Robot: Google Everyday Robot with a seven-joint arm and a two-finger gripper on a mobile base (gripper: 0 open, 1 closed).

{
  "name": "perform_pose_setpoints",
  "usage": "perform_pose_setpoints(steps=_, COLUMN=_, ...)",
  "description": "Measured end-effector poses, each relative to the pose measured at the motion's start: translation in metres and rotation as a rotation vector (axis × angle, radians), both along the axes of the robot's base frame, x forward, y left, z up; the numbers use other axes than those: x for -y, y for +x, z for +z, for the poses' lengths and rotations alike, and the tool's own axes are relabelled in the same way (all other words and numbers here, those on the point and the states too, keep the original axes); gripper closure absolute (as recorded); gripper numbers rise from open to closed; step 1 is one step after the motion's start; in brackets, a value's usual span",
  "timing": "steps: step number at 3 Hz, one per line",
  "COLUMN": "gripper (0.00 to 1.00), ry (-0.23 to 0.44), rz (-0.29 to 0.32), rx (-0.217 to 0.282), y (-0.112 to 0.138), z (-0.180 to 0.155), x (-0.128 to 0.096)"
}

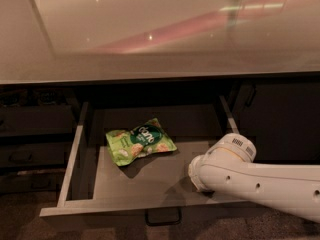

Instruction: Open top drawer

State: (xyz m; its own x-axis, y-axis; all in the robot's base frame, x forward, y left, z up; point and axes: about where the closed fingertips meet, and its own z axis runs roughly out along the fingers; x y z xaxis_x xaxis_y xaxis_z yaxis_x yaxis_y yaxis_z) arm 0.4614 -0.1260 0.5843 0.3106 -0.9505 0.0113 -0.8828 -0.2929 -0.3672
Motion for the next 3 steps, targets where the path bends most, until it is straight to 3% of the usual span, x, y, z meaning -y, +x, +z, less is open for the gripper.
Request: perform_pose_setpoints(steps=3, gripper=0.11, ry=0.0, rz=0.0, rx=0.0, y=0.0, z=0.0, x=0.0)
